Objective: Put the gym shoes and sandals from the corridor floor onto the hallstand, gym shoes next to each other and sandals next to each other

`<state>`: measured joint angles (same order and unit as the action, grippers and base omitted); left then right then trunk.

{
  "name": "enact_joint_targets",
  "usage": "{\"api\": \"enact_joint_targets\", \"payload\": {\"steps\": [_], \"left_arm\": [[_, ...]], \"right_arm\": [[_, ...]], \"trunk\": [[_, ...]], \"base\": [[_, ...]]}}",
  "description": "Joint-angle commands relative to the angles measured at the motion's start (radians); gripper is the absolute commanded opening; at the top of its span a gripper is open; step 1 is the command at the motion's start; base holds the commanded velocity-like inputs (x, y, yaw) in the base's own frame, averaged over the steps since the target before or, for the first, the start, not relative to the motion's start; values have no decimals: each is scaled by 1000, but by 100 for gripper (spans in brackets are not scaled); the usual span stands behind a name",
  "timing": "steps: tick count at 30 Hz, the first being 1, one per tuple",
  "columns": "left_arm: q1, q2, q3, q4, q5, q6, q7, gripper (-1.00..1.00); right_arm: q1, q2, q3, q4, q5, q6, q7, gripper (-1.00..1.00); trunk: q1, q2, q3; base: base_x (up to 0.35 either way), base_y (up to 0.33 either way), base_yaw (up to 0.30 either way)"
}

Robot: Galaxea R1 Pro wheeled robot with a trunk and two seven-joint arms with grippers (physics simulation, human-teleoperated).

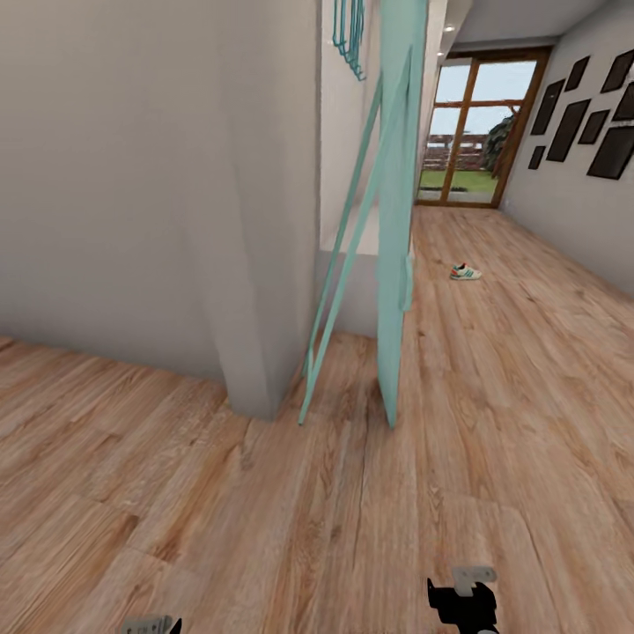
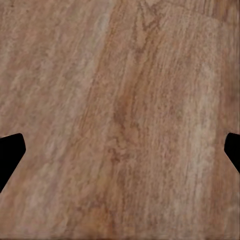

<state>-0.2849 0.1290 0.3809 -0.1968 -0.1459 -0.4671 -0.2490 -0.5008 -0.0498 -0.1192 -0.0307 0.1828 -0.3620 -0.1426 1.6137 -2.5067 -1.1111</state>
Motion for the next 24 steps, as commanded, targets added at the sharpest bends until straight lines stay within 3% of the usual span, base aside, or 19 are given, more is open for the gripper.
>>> {"api": "enact_joint_targets", "payload": {"steps": [1, 24], "left_arm": [[0, 0, 9, 0, -10, -4, -4, 100], [0, 0, 9, 1, -10, -4, -4, 100]], "right_arm": [[-1, 0, -8, 2, 11, -3, -3, 100], [-1, -1, -8, 2, 11, -3, -3, 100]], "trunk": [[0, 0, -1], [0, 0, -1]], "base": [[0, 0, -264], [0, 0, -264]]}}
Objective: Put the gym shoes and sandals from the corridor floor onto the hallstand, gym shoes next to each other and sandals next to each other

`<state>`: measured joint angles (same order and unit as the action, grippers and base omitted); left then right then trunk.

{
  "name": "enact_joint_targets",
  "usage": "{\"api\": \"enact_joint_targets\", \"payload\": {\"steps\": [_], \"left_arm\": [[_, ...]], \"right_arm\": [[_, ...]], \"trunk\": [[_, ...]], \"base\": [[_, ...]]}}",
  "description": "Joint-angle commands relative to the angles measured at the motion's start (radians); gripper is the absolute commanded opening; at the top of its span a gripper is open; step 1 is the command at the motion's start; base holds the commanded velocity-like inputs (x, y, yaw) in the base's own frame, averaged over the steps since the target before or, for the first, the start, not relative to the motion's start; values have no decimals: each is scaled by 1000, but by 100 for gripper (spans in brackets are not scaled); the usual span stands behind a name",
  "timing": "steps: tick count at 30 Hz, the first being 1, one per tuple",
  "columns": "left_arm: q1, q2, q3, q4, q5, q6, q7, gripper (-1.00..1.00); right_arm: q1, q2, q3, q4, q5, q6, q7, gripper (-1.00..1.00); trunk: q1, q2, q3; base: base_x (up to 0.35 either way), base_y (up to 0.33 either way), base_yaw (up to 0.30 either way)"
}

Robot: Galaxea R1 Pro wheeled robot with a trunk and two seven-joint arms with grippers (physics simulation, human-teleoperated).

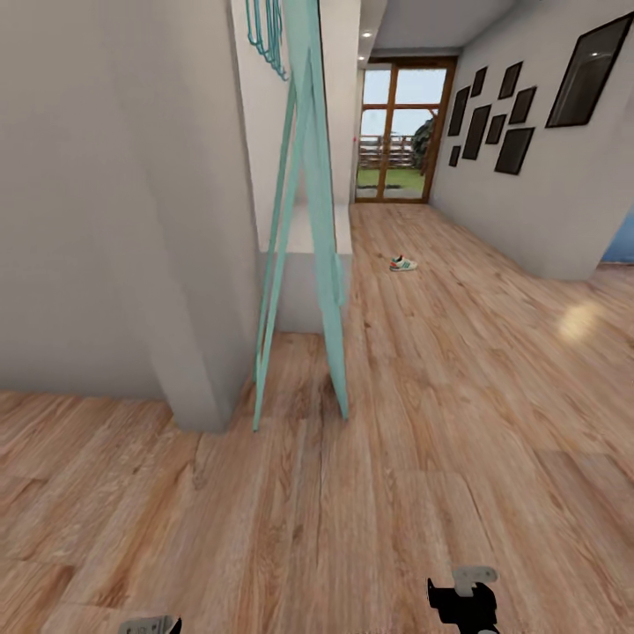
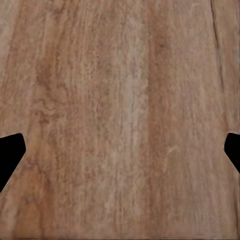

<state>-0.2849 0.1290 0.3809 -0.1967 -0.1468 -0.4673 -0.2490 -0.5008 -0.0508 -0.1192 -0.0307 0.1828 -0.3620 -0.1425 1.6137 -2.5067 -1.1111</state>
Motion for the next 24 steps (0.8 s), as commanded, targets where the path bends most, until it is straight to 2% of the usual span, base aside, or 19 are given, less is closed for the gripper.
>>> {"api": "enact_joint_targets", "payload": {"steps": [1, 24], "left_arm": [[0, 0, 9, 0, -9, -4, -4, 100], [0, 1, 9, 1, -9, -4, -4, 100]], "right_arm": [[-1, 0, -8, 2, 11, -3, -3, 100], [-1, 0, -8, 2, 11, -3, -3, 100]], "trunk": [[0, 0, -1], [0, 0, -1]], "base": [[0, 0, -265], [0, 0, -265]]}}
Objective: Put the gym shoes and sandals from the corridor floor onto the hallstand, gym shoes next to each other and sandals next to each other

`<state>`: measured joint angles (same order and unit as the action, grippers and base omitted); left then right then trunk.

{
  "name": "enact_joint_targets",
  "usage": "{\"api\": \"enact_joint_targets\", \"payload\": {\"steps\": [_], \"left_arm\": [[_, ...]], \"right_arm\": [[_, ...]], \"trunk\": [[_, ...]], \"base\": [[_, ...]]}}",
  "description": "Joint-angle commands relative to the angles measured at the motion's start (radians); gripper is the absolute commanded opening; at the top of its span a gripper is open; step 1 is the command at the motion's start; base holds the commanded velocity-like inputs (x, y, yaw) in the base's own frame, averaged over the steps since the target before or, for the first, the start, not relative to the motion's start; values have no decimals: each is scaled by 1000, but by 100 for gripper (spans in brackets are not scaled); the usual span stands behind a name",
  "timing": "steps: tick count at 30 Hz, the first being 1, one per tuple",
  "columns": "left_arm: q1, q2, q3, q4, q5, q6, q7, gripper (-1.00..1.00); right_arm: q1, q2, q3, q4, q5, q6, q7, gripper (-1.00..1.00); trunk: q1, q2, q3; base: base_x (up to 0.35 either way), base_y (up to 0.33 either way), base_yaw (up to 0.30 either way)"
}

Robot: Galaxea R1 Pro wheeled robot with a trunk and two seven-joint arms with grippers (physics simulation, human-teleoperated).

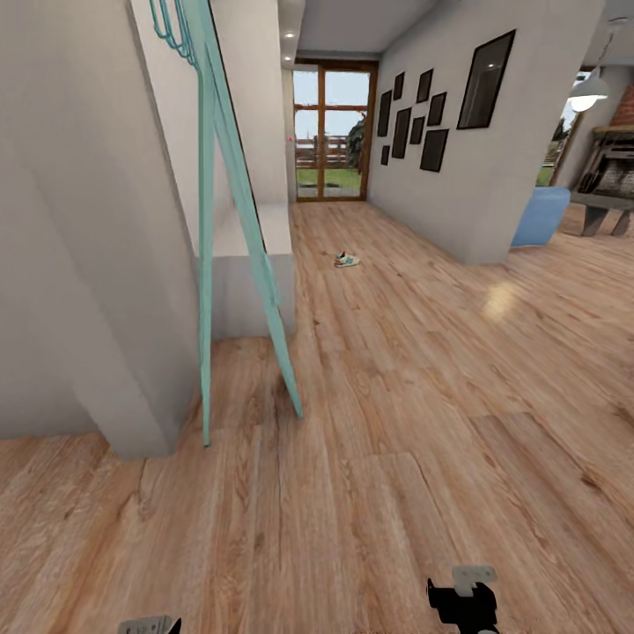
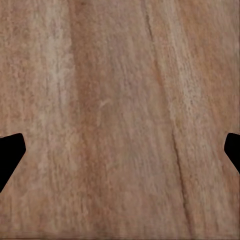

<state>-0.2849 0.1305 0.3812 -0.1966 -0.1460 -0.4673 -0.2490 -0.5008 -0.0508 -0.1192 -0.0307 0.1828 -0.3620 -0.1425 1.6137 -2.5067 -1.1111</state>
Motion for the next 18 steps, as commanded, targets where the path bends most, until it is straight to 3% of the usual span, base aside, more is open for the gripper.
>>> {"api": "enact_joint_targets", "payload": {"steps": [1, 9, 18], "left_arm": [[0, 0, 9, 0, -10, -4, -4, 100], [0, 0, 9, 0, -9, -3, -4, 100], [0, 0, 8, 0, -9, -2, -4, 100]], "right_arm": [[-1, 0, -8, 2, 11, -3, -3, 100], [-1, 0, -8, 2, 11, -3, -3, 100], [-1, 0, -8, 2, 11, -3, -3, 100]], "trunk": [[0, 0, -1], [0, 0, -1], [0, 0, -1]], "base": [[0, 0, -265], [29, 15, -265], [186, 157, -265]]}}
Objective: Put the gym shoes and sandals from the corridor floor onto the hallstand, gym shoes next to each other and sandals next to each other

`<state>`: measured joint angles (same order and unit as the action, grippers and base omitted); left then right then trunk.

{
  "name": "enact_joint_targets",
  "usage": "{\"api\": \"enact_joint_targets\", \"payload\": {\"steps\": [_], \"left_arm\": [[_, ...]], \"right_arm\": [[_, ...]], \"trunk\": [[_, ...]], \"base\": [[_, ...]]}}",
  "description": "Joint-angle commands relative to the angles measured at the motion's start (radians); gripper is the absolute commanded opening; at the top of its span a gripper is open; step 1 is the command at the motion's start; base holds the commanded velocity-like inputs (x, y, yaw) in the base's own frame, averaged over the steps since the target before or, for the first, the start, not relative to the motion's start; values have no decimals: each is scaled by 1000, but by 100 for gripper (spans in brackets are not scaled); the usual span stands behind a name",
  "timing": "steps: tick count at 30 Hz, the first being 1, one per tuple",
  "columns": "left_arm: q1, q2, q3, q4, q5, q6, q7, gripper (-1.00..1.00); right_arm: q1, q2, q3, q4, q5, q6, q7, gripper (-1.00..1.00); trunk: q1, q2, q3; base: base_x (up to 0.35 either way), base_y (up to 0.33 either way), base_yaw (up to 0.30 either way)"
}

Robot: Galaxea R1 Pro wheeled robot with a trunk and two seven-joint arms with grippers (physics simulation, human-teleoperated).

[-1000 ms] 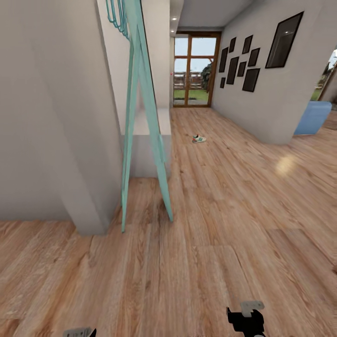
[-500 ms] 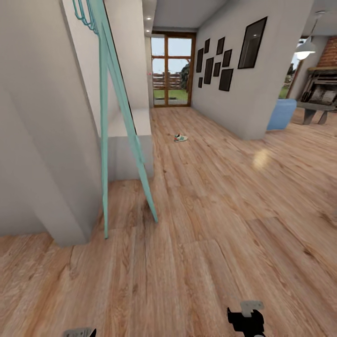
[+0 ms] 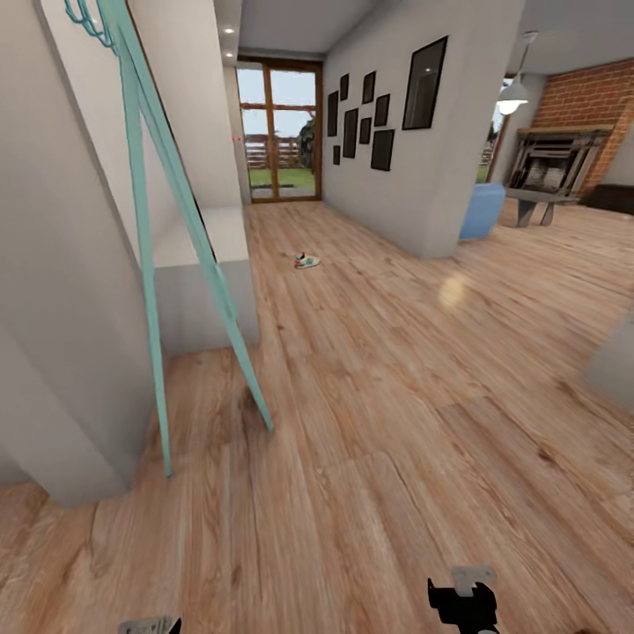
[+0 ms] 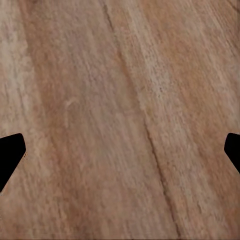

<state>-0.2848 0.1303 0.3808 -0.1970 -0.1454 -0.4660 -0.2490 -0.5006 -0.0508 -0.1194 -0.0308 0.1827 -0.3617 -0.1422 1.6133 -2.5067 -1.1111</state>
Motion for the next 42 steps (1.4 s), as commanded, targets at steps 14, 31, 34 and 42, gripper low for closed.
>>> {"api": "enact_joint_targets", "payload": {"steps": [14, 31, 34, 42], "left_arm": [[0, 0, 9, 1, -10, -5, -4, 100], [0, 0, 9, 1, -10, -5, -4, 100], [0, 0, 9, 1, -10, -5, -4, 100], [0, 0, 9, 1, -10, -5, -4, 100]], "right_arm": [[-1, 0, -8, 2, 11, -3, -4, 100], [-1, 0, -8, 2, 11, -3, -4, 100], [-1, 0, -8, 2, 11, -3, -4, 100], [-1, 0, -8, 2, 11, -3, -4, 100]], "trunk": [[0, 0, -1], [0, 0, -1], [0, 0, -1], [0, 0, -1]], "base": [[76, 68, -265], [1, 1, -265], [0, 0, -265], [0, 0, -265]]}}
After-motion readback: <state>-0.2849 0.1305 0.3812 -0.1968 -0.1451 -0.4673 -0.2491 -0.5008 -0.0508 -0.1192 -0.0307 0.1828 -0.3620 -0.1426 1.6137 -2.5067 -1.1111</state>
